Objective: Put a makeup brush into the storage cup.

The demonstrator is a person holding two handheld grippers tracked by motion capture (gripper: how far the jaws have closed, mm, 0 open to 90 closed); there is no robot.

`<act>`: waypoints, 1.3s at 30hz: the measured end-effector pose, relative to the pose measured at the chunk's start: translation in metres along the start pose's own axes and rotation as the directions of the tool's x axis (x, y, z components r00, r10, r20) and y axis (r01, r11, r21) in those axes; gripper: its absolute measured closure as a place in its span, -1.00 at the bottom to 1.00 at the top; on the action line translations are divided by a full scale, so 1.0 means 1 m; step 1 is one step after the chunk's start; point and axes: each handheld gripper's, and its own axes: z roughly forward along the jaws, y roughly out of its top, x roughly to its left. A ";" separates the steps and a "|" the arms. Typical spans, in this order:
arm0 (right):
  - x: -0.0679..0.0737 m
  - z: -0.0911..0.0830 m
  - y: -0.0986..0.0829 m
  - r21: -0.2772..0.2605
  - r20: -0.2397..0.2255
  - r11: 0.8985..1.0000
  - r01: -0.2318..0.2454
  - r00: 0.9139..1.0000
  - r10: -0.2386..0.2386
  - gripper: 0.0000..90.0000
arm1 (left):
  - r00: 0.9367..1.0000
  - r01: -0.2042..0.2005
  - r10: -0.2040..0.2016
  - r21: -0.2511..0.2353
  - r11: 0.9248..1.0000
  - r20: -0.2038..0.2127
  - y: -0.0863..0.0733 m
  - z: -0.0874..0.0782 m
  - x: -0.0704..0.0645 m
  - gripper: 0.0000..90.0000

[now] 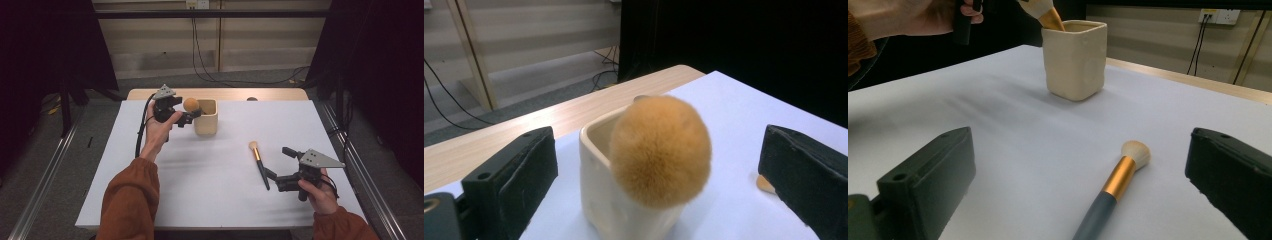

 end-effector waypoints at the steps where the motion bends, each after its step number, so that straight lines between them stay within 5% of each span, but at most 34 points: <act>1: 0.000 0.000 0.000 0.001 0.001 1.000 -0.001 1.000 0.001 -1.00 | 1.000 0.003 -0.003 -0.003 1.000 0.000 0.000 -0.001 0.000 -0.95; 15: 0.000 0.002 -0.001 0.008 -0.002 1.000 0.003 1.000 -0.003 -1.00 | 0.999 -0.020 0.021 0.005 1.000 -0.044 -0.010 -0.022 -0.011 -0.94; 30: 0.000 0.001 -0.001 0.008 0.005 1.000 0.000 1.000 0.000 -1.00 | 0.997 0.037 -0.038 -0.020 0.999 -0.060 -0.029 -0.049 -0.007 -0.93; 39: 0.000 0.001 -0.001 0.010 0.007 1.000 0.000 1.000 0.000 -1.00 | 0.998 0.012 -0.014 -0.030 0.999 -0.060 -0.039 -0.062 -0.012 -0.93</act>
